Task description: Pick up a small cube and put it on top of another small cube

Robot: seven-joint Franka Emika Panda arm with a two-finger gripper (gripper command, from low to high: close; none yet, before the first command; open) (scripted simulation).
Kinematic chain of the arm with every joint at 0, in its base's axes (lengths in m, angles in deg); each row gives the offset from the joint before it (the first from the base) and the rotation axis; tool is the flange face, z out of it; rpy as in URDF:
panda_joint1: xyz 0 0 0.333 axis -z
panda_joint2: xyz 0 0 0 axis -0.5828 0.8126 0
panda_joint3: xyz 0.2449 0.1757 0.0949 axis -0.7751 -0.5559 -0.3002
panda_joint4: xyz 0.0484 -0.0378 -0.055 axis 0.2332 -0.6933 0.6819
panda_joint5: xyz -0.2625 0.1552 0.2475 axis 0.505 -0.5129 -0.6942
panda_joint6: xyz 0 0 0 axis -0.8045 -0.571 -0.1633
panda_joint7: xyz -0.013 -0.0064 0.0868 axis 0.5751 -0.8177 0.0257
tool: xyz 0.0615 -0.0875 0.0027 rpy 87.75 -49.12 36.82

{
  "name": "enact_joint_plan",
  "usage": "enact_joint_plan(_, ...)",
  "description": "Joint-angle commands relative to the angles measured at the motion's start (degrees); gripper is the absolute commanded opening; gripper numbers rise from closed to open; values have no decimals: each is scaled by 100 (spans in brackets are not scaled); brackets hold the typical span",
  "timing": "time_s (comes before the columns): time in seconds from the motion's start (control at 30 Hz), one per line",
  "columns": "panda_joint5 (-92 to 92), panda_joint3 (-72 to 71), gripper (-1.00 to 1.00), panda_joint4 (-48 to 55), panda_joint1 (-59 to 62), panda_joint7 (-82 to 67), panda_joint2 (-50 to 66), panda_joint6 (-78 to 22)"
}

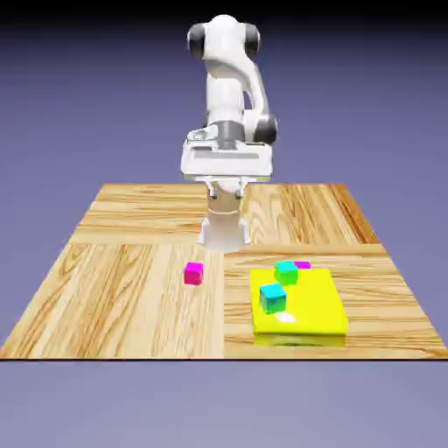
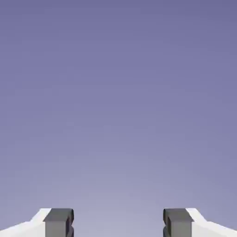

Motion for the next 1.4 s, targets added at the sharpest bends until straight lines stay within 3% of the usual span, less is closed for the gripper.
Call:
enact_joint_plan(0.0, 250, -88, 0, -39, 61, -43, 128, -171)
enact_joint_plan(0.73, 5731, -2015, 0, -891, 1399, -987, 2950, -3919)
enact_joint_plan(1.1, 8037, -1280, 0, -419, 1763, 437, 4638, -3984)
enact_joint_plan(1.13, 8037, -1280, -100, -419, 1763, 437, 4638, -3984)
enact_joint_plan(1.37, 6543, -1821, -100, -759, 1535, -561, 3524, -4005)
